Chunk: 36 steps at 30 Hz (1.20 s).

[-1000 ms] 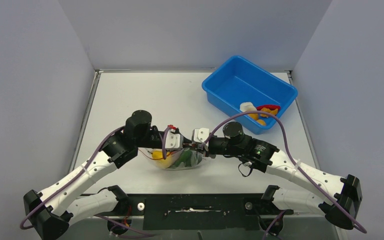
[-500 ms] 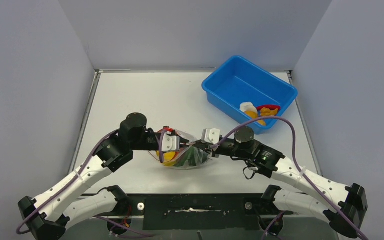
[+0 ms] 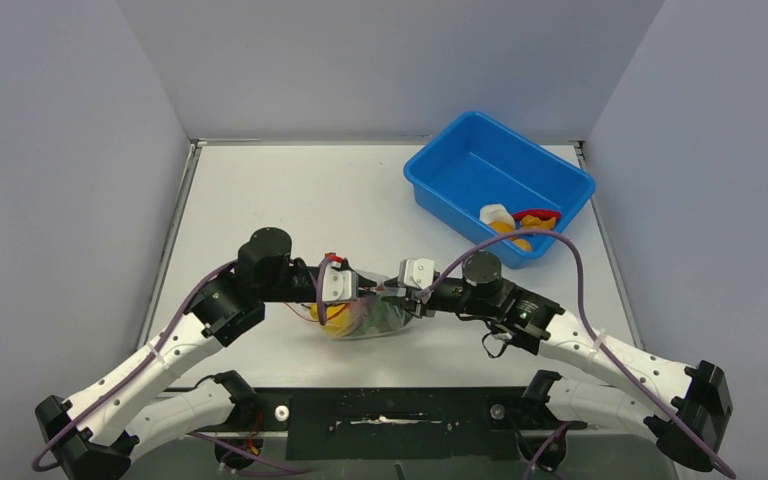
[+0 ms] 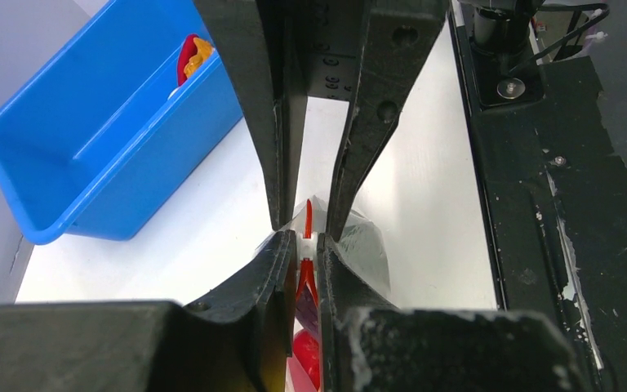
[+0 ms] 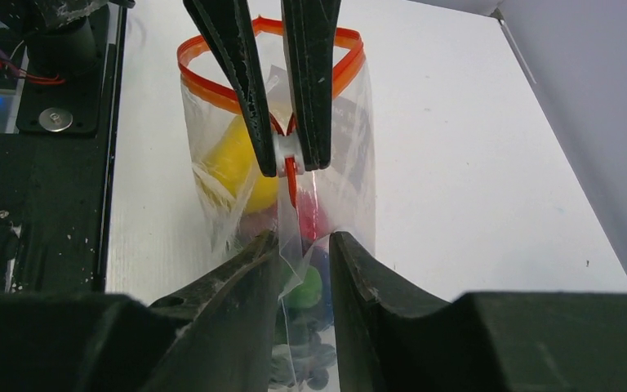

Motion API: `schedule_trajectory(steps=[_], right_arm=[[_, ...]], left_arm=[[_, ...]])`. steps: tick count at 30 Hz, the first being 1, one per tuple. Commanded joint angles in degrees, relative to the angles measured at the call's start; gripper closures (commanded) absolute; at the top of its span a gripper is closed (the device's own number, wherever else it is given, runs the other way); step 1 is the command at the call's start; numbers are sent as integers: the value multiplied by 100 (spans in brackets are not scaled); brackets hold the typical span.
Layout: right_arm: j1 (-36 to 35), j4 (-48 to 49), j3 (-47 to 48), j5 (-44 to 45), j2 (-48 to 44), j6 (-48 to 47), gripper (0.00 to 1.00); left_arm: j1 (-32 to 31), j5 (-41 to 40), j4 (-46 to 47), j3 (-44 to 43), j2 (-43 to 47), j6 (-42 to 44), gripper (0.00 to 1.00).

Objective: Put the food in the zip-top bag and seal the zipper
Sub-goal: Zip the zipper food storage bag at the center of the board.

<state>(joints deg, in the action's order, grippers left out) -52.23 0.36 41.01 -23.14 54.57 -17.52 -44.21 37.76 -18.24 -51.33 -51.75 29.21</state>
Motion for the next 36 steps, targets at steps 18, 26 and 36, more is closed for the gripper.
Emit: schedule_trajectory(steps=[18,26,36], right_arm=[[-150,81,934,-278,537,-179,99],[-140,720,440,-198,-46,159,100],[86,716,265,-162,-262,225,100]], left_arm=[[8,197,333,-33,-69,6,100],[10,-215,-93,-86,28,28,100],[17,-691,-480,-31,43,45,100]])
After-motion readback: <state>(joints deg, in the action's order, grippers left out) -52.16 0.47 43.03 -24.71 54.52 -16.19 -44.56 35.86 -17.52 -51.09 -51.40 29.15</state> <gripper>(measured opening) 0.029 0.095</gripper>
